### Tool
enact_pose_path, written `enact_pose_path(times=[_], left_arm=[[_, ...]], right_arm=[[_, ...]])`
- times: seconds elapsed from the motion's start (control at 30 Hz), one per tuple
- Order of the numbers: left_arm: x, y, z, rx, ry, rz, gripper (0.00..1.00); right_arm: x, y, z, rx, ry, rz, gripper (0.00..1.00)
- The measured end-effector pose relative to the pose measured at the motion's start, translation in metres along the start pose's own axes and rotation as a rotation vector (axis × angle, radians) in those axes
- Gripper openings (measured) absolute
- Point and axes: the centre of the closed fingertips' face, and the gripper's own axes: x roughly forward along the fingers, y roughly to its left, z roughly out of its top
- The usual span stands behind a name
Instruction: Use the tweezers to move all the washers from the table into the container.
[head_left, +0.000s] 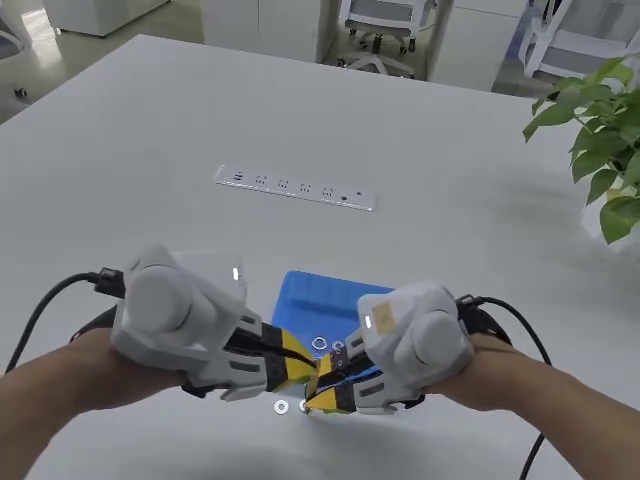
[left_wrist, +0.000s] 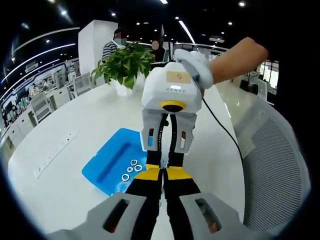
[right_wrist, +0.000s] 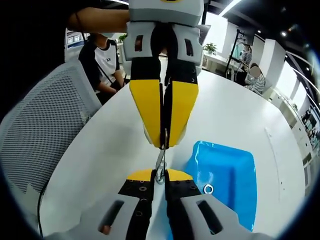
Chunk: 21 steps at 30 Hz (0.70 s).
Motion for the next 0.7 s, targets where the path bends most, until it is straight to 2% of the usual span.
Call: enact_pose_path(times=[0.23,0.33,0.57,0.7], left_arm=[[-0.001,-0.001,0.003,0.017,0.006,0.003,0.06],[-0.004,0.0,0.011,-0.001,-0.031,0.007,0.09],[-0.012,0.006,0.021,-0.005,-0.076,0.05,0.32],[-0.018,0.008,0.021,-0.022,-0.093,0.069,0.44]], right_arm=[[-0.002,0.002,0.002,0.016,-0.008,-0.005,0.09],[-0.004,0.001,0.004,0.018,-0.014,-0.011,0.09],[-0.012,0.0,0.015,0.014,-0.032,-0.025,0.09],[-0.016,0.0,0.021,0.009,-0.04,-0.03,0.09]])
